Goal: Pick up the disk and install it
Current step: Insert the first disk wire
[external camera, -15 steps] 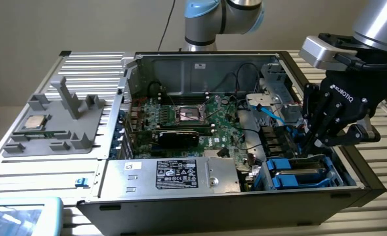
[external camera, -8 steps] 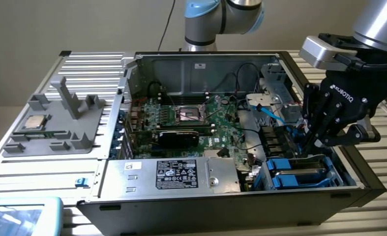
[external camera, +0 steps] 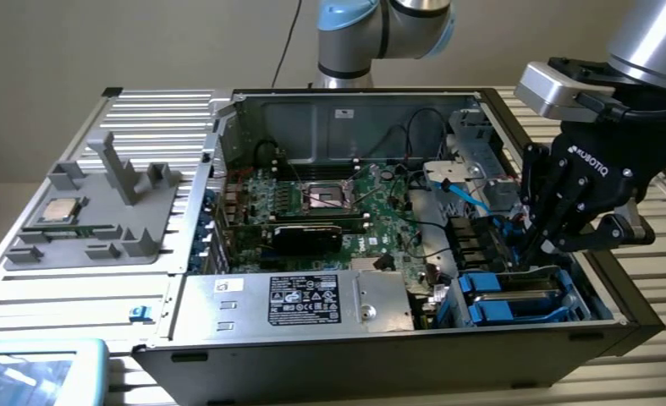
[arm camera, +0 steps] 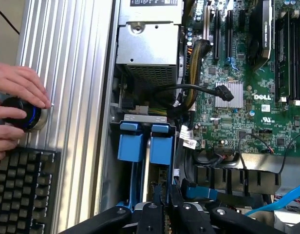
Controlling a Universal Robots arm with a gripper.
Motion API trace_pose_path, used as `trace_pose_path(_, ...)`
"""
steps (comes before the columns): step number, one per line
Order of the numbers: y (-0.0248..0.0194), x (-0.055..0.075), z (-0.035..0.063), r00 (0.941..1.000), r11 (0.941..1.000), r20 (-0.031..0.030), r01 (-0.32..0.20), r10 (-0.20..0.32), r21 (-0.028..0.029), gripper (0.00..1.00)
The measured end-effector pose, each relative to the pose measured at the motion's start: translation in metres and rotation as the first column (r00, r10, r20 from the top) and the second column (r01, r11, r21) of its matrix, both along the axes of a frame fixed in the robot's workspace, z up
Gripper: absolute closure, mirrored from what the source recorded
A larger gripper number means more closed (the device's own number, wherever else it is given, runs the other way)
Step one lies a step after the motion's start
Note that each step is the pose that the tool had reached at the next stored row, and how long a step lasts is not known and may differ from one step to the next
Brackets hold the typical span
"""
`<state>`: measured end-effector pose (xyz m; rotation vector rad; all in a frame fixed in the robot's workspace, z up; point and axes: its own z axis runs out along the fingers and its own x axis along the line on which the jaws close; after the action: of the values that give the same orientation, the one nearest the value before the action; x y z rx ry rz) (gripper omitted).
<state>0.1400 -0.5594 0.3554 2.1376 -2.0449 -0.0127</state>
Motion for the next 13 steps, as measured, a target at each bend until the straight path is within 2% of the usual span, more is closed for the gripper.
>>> trace_pose_path(3,0.0000,0.0000,0.0000,1.0000,1.0000,0.0000,0.000,0.000,0.0000,0.84)
trace_pose_path(5,0.0014,0.0017,0.0000,1.0000,1.0000,-0.0002,0.000,0.000,-0.0051,0.84)
trace_pose_path(10,0.0034,0.0064,-0.0005,1.0000,1.0000,-0.0062,0.002,-0.002,-0.0089,0.84)
trace_pose_path(13,0.0035,0.0065,-0.0008,0.9996,0.9998,-0.0212,0.017,-0.018,-0.0102,0.84)
